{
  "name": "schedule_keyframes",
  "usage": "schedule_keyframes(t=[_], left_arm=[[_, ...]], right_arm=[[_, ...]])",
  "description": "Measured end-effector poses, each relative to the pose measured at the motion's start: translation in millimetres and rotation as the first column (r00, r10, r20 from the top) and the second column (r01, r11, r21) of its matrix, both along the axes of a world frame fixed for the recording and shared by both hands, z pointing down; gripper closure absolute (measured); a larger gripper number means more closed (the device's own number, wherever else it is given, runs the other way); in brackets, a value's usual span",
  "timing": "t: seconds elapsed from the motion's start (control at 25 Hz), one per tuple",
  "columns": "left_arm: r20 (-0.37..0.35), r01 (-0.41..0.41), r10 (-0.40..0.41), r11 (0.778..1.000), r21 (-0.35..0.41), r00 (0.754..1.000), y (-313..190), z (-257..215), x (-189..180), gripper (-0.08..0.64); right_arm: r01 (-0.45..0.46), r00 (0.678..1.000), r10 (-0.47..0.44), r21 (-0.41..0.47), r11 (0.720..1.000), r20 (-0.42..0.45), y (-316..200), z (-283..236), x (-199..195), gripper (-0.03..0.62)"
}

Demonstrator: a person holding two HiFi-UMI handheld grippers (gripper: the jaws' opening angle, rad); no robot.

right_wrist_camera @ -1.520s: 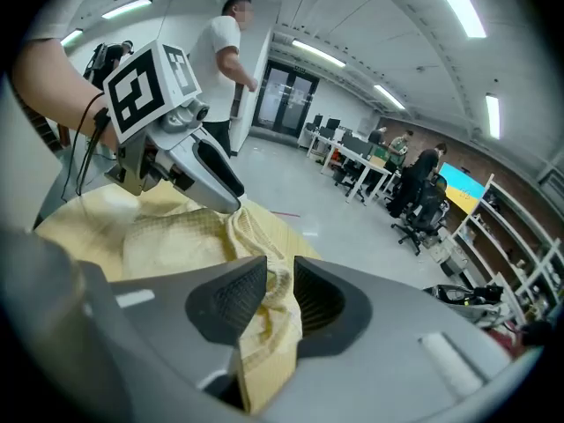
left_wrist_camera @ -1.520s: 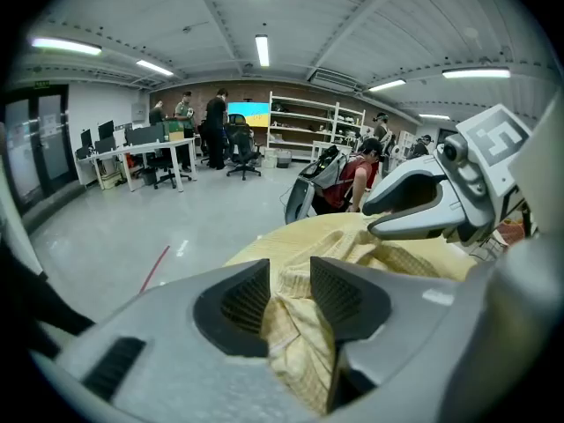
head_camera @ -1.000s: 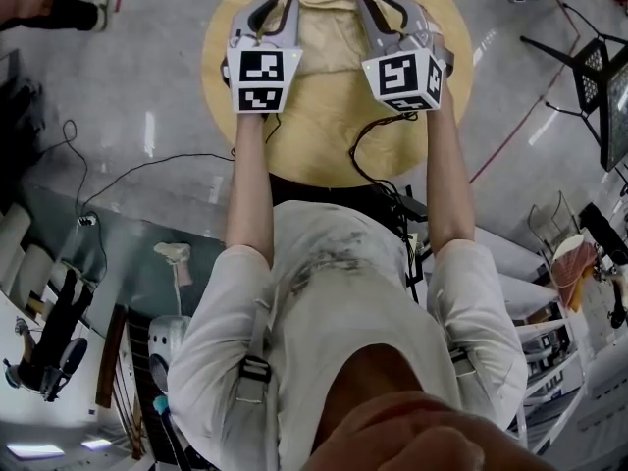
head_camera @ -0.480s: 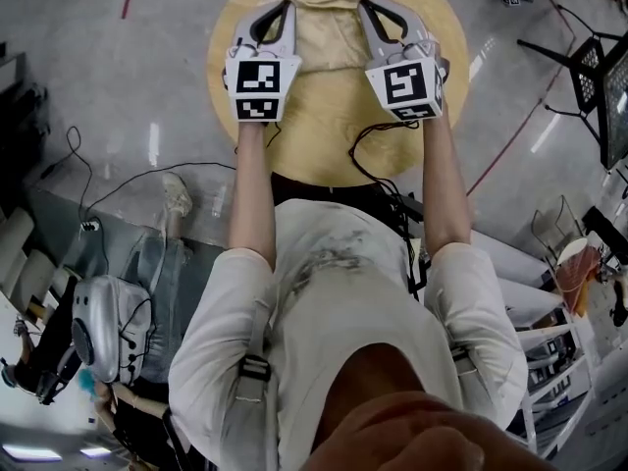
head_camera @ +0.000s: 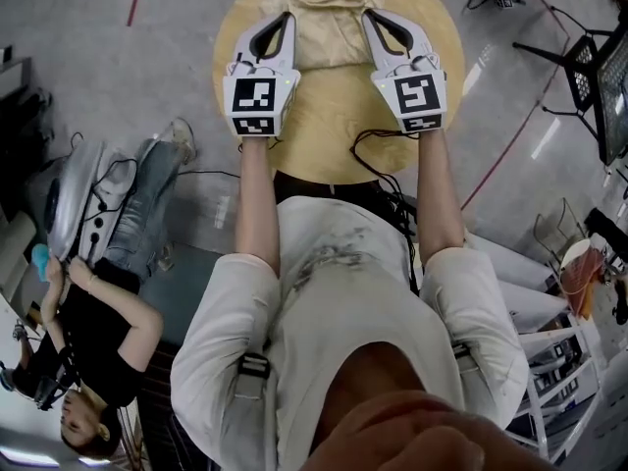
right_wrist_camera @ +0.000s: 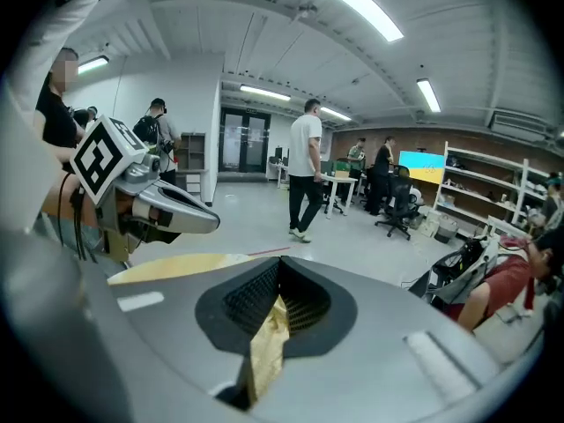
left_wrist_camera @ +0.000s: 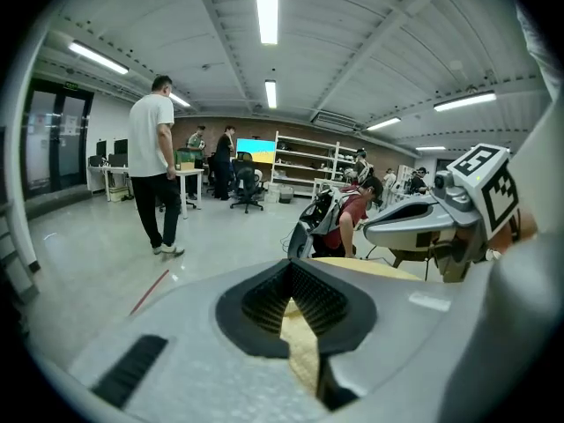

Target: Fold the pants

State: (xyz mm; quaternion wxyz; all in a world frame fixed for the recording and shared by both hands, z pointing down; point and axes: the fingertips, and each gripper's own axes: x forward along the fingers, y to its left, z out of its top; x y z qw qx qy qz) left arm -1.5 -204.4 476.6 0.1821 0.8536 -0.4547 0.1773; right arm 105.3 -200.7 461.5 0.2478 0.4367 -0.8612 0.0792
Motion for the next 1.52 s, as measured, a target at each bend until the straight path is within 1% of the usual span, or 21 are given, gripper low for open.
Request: schedule_keyframes(t=[0.2,0.4,0.56,0.88,1.36,1.52], left_arm=[[-0.038,0.001,-0.001,1.0,0.023,0.999,-2,-7,9,0.552],[-0.071,0.013,-0.011,0.999,0.037,0.997,34,-24,-3,0.552],[-0.088,0.009,-0.006,0.999,0.041,0.996,41,-27,0,0.552],[-0.1,0.001,0.004,0.999,0.049,0.995,57,-38,3,0.552],[-0.114,-0.006,0.015,0.997,0.074,0.993,68,-59,-1,0.552],[-0.113,-0.005,0.014,0.997,0.078,0.993,69,-58,1,0.552]], right_arm=[[-0.044,0.997,0.045,-0.018,0.999,0.063,1,-1,14,0.583],[-0.066,0.991,0.067,-0.02,0.998,0.113,37,-17,3,0.583],[-0.081,0.986,0.083,-0.018,0.997,0.147,43,-23,5,0.583],[-0.05,0.988,0.05,-0.007,0.999,0.148,60,-39,-1,0.584],[-0.062,0.987,0.06,0.005,0.998,0.147,74,-54,-6,0.586],[-0.064,0.987,0.062,0.005,0.998,0.146,77,-53,-3,0.586]])
